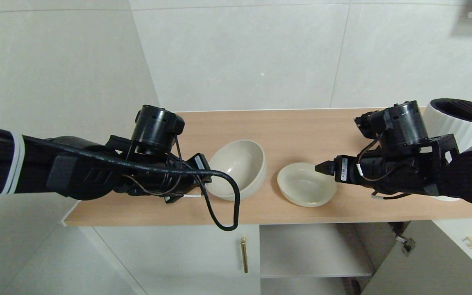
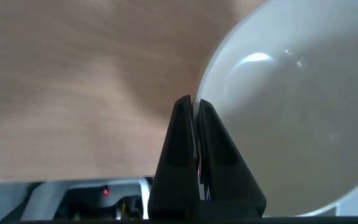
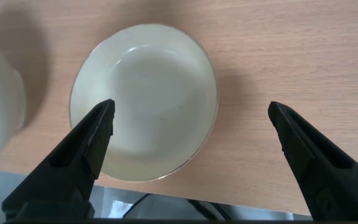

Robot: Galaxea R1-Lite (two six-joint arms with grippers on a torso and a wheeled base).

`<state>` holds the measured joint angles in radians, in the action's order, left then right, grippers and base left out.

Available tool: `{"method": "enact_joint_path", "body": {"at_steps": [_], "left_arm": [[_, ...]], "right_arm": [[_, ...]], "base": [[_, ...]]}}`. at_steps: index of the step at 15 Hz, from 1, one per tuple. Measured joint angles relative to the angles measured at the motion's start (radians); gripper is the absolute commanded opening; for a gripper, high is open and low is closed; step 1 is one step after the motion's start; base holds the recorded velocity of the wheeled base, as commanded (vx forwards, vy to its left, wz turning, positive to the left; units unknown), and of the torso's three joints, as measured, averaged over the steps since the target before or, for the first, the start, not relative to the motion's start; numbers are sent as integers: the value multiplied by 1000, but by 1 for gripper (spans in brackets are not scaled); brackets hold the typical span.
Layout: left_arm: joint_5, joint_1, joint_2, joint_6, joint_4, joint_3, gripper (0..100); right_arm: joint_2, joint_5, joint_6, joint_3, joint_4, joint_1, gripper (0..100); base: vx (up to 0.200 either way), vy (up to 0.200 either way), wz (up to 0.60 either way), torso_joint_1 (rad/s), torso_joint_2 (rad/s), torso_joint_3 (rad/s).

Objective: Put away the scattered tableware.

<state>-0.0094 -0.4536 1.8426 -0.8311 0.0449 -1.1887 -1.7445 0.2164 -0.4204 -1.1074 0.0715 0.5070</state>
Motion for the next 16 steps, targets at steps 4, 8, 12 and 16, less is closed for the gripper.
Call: {"method": "enact_joint_path", "body": {"at_steps": [4, 8, 12, 16], "left_arm": [[-8, 0, -18, 3, 2, 3, 0], [-76, 0, -66, 9, 4, 32, 0], [-167, 2, -132, 10, 0, 69, 0], [-169, 4, -156, 11, 0, 76, 0]], "right_arm": [[-4, 47, 1, -3, 1, 1, 100], [-44, 131, 10, -7, 6, 7, 100], [-88, 152, 11, -8, 6, 16, 100], [-107, 153, 11, -8, 6, 19, 100]], "base": [[0, 0, 0, 0, 0, 0], [0, 0, 0, 0, 0, 0], [0, 0, 0, 0, 0, 0], [0, 0, 0, 0, 0, 0]]}}
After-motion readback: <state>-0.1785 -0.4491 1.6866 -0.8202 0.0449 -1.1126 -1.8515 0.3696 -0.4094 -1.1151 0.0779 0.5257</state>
